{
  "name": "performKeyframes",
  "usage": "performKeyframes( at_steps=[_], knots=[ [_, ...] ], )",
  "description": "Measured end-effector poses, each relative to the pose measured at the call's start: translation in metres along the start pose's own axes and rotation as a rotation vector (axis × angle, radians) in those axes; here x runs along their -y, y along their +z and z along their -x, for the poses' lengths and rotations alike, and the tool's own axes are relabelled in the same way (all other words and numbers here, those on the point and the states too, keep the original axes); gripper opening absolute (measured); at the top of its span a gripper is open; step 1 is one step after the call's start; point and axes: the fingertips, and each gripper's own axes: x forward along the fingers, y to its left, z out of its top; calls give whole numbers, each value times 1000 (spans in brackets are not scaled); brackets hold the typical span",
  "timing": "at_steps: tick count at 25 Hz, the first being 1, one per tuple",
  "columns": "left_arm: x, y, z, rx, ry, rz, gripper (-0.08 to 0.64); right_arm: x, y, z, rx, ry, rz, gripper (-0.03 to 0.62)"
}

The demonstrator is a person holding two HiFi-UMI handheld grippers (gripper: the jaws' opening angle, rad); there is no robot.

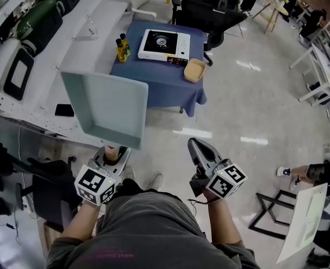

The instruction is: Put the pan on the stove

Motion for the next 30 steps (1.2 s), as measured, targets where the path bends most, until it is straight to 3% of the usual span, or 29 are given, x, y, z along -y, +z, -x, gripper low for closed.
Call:
performKeyframes(
  at_steps=[15, 30],
  knots=[
    [-9, 13, -30, 2, 21, 16, 3, 37, 23, -2, 34, -7, -31, 3],
    [-60, 23, -80, 18, 12, 35, 3, 70, 41, -58, 14, -14, -8, 3]
  ],
)
